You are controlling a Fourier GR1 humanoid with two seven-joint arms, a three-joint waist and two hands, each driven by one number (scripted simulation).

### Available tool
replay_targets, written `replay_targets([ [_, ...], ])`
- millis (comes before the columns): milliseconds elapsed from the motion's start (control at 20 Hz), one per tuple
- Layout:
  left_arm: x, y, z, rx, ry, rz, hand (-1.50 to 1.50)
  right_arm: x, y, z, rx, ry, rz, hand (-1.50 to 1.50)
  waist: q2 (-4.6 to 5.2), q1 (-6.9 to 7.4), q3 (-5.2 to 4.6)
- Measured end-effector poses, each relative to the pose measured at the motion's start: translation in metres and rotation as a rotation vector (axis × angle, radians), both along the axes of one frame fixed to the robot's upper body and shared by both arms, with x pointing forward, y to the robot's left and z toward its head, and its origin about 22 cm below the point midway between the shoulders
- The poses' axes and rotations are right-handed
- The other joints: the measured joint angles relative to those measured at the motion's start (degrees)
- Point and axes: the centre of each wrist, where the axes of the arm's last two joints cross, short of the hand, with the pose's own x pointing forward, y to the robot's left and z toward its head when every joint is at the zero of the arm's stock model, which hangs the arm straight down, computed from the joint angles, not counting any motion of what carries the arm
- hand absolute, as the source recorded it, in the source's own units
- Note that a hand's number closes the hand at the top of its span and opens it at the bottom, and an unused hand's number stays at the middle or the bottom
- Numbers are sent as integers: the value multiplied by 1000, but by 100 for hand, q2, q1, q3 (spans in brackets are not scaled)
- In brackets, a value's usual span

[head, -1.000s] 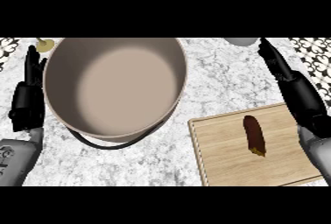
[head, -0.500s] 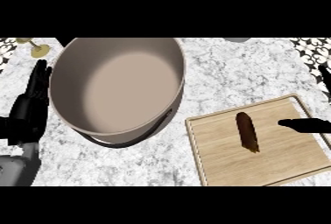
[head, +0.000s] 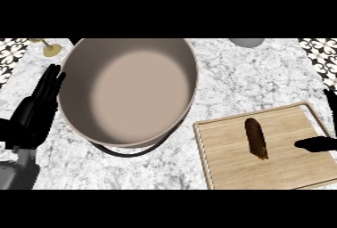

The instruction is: Pick the sweet potato from the tray and place it in the pot

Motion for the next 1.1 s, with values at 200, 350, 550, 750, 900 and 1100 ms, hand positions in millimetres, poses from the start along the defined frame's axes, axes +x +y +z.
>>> replay_targets([
  [200, -2, 0, 3, -13, 37, -27, 0, 13, 20, 25, -33, 57, -20, -150, -53, 18, -15],
  [350, -4, 2, 4, -23, 51, -33, 0, 20, 38, 45, -28, 118, -37, -150, -73, 8, -20],
  [550, -6, 1, 5, -28, 60, -44, 0, 29, 71, 67, 3, 198, -72, -150, -76, 30, -15],
  [750, -10, 1, 7, -33, 67, -56, 0, 33, 97, 89, 22, 250, -103, -150, -83, 45, -5],
  [900, -12, 1, 7, -34, 70, -61, 0, 34, 112, 99, 53, 262, -92, -150, -77, 59, 9],
  [1100, -15, -1, 8, -34, 70, -66, 0, 32, 131, 99, 88, 265, -70, -150, -60, 82, 24],
])
